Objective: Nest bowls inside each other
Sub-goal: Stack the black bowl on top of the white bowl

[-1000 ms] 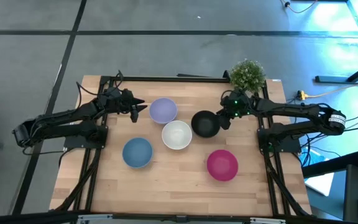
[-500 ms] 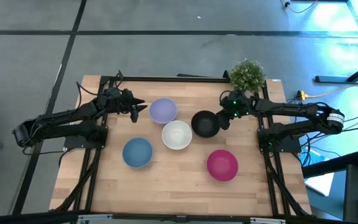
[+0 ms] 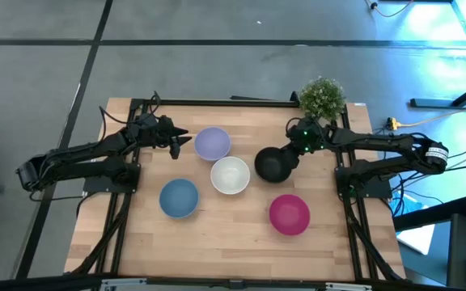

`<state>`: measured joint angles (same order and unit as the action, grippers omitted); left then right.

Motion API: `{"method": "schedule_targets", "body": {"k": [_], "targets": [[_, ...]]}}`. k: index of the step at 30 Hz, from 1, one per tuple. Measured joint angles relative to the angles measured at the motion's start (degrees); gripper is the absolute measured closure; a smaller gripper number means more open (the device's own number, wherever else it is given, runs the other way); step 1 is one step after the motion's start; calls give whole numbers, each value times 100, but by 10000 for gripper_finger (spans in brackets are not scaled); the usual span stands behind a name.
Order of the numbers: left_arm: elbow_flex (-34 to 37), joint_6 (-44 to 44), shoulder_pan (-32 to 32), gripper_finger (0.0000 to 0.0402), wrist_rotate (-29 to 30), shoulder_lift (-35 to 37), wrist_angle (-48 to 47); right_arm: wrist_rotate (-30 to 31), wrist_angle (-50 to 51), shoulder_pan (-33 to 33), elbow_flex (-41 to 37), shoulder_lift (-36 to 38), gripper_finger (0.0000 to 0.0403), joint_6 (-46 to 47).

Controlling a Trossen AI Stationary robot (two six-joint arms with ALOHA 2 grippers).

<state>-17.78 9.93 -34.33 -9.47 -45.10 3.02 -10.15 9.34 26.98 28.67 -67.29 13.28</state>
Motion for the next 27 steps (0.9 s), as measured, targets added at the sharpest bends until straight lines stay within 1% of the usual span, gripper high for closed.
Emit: {"method": "schedule_targets", "body": {"k": [7,11,14,19,24,27], "targets": [[0,0,2,244,0,0,-1,2,6,0,4,0,397,130],[0,0,1,244,0,1,0,-2,66,0,280,-2,399,114],[0,0,2,244,0,2,0,-65,362,0,705,0,400,-46],[0,-2,0,244,0,2,0,-86,1327,-2,1726,-143,401,-429],[0,-2,0,244,0,2,-1,-190,2052,-141,2782,-610,401,-646],[0,-2,0,244,0,2,0,-344,2325,-325,3359,-1064,401,-707]]}}
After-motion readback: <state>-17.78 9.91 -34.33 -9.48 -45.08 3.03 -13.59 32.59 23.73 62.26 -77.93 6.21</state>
